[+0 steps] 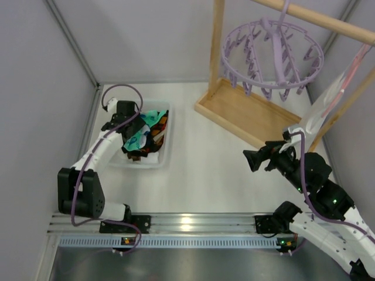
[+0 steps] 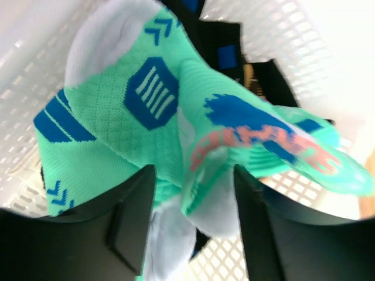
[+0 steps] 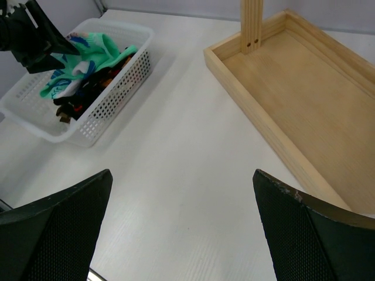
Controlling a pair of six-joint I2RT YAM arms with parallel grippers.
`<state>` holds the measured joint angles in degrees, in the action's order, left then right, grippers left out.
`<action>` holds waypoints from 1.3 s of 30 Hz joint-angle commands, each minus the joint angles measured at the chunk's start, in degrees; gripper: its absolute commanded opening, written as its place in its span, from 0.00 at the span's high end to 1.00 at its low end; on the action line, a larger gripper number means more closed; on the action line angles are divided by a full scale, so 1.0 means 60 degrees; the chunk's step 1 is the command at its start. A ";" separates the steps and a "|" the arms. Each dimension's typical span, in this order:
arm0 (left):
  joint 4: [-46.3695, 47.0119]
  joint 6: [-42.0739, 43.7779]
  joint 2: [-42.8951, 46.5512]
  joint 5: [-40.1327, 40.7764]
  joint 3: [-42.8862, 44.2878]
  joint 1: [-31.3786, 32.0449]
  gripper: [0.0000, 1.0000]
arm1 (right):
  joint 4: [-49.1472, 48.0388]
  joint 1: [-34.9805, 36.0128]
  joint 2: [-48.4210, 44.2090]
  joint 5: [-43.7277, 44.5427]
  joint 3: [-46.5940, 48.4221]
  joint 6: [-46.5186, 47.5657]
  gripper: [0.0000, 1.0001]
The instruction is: Remove the socks clipped to the hanger
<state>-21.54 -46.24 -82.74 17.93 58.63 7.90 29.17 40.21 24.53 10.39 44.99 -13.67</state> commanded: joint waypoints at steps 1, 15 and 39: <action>-0.0160 0.0147 0.1176 -0.0088 -0.0016 -0.0028 0.38 | -0.0247 -0.0080 -0.0207 -0.0048 0.0045 -0.0065 0.01; -0.2031 0.3322 0.4368 -0.3409 0.0453 0.0045 0.02 | 0.0411 -0.0080 -0.0500 0.2407 0.0060 -0.0709 0.00; -0.3983 0.5554 1.0317 0.0028 -0.0543 0.1392 0.02 | 0.2580 -0.0080 -0.1874 0.3732 0.0778 -0.0110 0.01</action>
<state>-44.49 -14.17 -22.15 11.77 56.34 14.46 43.62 40.21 16.32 33.82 47.18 -15.00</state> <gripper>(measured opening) 0.982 0.994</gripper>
